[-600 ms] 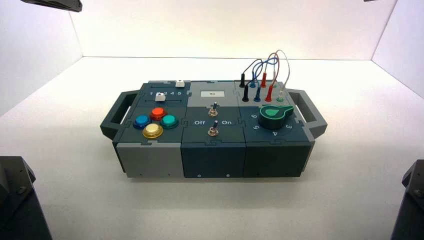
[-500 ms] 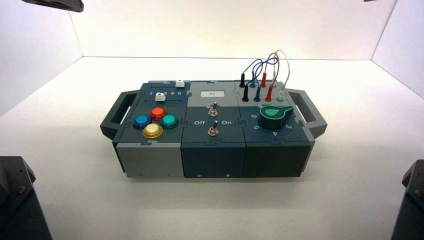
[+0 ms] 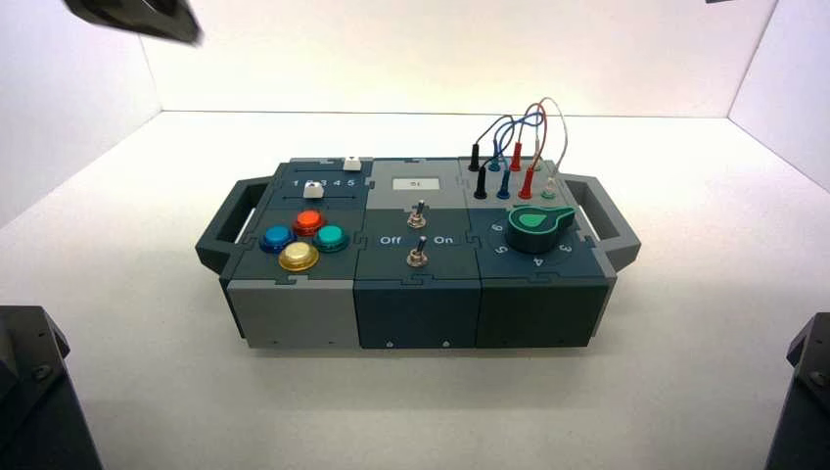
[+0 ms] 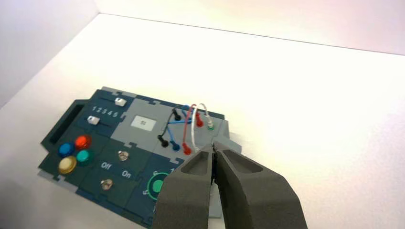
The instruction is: Move the bottom slider to position 2.
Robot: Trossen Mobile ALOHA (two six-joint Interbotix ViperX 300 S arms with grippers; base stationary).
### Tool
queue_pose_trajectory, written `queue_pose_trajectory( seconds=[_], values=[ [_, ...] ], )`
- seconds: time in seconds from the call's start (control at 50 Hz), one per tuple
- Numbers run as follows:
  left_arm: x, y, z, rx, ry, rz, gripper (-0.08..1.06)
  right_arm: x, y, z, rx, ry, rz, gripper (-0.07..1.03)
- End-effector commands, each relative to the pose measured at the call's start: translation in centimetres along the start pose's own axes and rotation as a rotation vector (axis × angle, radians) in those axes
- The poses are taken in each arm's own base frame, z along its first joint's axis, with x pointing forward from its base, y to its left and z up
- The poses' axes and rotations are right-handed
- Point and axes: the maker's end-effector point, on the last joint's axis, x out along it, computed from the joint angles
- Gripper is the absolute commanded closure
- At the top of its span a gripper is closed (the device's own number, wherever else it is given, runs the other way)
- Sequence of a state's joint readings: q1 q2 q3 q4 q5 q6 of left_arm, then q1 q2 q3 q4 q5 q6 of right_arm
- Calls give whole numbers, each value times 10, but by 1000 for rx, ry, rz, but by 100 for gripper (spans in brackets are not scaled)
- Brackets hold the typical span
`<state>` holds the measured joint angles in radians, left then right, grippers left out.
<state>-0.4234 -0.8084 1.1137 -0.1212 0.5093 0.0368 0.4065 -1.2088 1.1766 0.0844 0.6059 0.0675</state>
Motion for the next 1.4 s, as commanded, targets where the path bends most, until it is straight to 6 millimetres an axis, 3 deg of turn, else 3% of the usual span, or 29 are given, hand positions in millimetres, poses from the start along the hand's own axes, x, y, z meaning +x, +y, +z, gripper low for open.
queue_pose_trajectory(
  seconds=[0.02,0.2,0.62,0.96,1.18,1.4],
  values=[
    [8,-15,0,44,52,-42,101,-4,4,12,-3,-27,15,99],
    [28,-29,-15,91,204,-70,101,-4,4,12,-2,-26,14,99],
    [73,-36,3,201,327,-77,101,-3,4,12,0,-20,12,99],
    [115,-48,-9,246,457,-91,101,-3,4,12,0,-20,12,99],
    [129,-61,-10,278,481,-109,101,-3,4,13,-1,-23,11,99],
    [133,-60,-13,285,495,-107,101,-3,4,13,-1,-23,11,99]
  ],
)
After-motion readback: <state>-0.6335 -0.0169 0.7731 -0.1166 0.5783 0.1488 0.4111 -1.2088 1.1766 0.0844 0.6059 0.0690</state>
